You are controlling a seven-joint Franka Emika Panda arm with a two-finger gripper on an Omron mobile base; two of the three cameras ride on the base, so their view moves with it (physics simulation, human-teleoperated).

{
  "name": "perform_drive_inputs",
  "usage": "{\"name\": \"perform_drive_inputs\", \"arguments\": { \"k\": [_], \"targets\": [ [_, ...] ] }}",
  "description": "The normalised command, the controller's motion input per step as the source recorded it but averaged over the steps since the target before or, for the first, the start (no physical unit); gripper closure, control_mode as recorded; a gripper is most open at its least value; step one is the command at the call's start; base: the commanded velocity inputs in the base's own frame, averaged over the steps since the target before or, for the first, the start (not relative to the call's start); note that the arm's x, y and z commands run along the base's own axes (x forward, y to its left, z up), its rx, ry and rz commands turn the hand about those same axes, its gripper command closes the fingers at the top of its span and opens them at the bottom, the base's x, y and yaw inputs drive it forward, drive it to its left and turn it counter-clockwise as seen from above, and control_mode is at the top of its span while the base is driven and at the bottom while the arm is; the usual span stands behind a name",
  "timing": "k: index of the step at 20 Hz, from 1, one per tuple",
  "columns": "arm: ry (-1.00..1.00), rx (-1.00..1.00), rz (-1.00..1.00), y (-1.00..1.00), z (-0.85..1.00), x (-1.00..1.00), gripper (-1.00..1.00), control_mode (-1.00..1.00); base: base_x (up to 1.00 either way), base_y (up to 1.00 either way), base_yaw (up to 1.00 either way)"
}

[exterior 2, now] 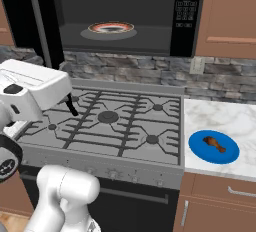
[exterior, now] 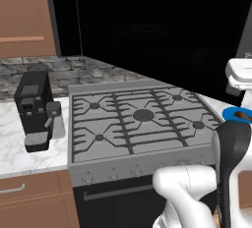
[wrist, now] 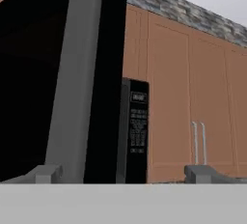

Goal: Pick the chicken drumstick from the counter and place it in the microwave. Then turn on the microwave.

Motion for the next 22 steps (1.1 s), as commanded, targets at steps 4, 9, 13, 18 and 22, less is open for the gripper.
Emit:
{"name": "perform_drive_inputs", "arguments": {
  "k": [4, 9, 13, 18, 22],
  "targets": [
    [0.0, 0.0, -0.13, -0.24, 0.01, -0.48, -1.0, -1.0, 0.0, 0.0, 0.0],
    [0.0, 0.22, 0.0, -0.3, 0.03, -0.24, -1.0, -1.0, 0.0, 0.0, 0.0],
    [-0.01, 0.56, 0.2, -0.3, 0.0, 0.0, -1.0, -1.0, 0.0, 0.0, 0.0],
    [-0.05, 0.64, 0.21, -0.25, -0.02, 0.04, -1.0, -1.0, 0.0, 0.0, 0.0],
    [-0.12, 0.7, 0.2, -0.2, -0.13, 0.04, -1.0, -1.0, 0.0, 0.0, 0.0]
  ]
}}
